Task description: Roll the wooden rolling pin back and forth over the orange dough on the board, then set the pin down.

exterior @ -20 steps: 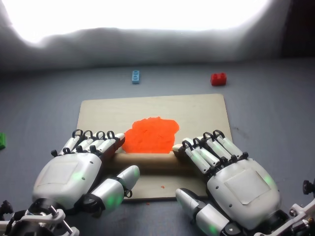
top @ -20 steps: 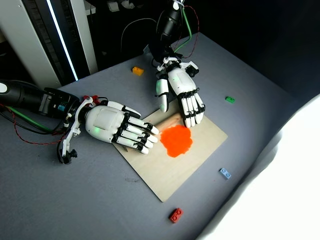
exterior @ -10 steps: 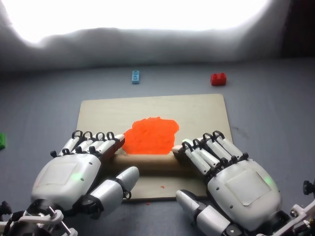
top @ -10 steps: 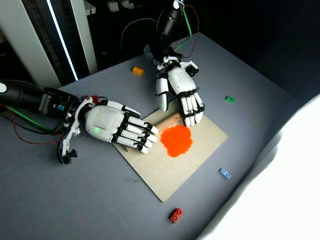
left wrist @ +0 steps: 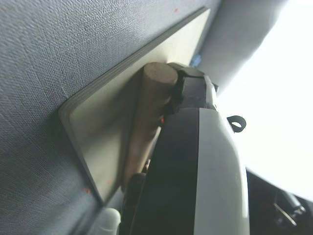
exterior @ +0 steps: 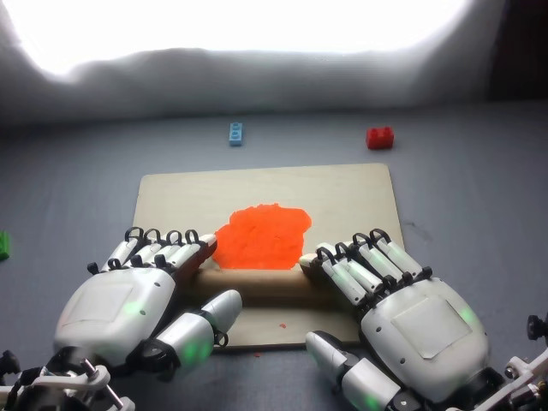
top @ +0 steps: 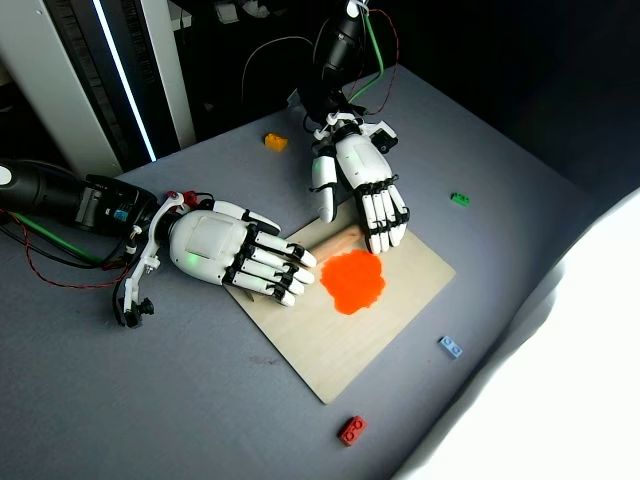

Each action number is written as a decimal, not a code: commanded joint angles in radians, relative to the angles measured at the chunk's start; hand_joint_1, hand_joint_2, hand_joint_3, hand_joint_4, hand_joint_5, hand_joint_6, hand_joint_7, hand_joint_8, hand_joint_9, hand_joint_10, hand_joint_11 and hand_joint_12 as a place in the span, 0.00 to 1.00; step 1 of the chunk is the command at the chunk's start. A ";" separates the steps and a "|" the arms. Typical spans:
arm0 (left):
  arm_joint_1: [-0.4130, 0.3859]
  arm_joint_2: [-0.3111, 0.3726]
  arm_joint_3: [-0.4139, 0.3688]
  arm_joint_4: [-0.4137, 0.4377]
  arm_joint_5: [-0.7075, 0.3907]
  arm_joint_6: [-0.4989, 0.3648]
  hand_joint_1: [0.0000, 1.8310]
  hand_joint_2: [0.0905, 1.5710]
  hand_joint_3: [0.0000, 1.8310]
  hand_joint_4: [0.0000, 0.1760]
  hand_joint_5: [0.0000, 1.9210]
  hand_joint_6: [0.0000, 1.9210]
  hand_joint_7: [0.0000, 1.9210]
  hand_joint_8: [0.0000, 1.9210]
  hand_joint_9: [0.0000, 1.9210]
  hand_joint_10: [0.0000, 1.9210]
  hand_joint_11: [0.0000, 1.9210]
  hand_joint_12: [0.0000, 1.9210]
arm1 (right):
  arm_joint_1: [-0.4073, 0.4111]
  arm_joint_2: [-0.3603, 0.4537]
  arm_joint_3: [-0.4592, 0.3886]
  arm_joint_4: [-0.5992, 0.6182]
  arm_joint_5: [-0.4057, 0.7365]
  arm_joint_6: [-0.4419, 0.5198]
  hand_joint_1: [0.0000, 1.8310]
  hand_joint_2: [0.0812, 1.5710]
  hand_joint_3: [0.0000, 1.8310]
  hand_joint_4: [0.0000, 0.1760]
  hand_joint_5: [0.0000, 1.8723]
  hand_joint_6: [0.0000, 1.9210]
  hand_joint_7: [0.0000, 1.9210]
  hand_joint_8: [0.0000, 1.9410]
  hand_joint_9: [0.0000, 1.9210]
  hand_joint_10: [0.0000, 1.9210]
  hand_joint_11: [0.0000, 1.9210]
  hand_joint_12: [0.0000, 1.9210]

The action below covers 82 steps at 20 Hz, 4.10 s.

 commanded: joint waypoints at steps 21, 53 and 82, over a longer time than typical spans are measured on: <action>-0.078 0.048 -0.011 0.009 0.041 -0.002 0.00 0.89 0.00 0.00 0.15 0.00 0.18 0.00 0.16 0.00 0.00 0.42 | 0.062 0.003 -0.005 -0.028 0.013 0.013 0.00 0.92 0.00 0.00 0.02 0.36 0.21 0.00 0.01 0.38 0.00 0.48; -0.091 0.080 -0.034 0.009 0.064 0.032 0.00 0.89 0.00 0.00 0.13 0.00 0.16 0.00 0.15 0.00 0.00 0.42 | 0.117 0.008 -0.004 -0.028 0.014 0.031 0.00 0.91 0.00 0.00 0.03 0.34 0.22 0.00 0.03 0.37 0.00 0.47; -0.273 0.265 -0.100 0.019 0.361 0.311 0.00 0.88 0.00 0.00 0.14 0.00 0.17 0.00 0.16 0.00 0.00 0.41 | 0.152 0.111 -0.074 -0.027 0.026 0.024 0.00 0.91 0.00 0.00 0.03 0.34 0.21 0.00 0.02 0.36 0.00 0.45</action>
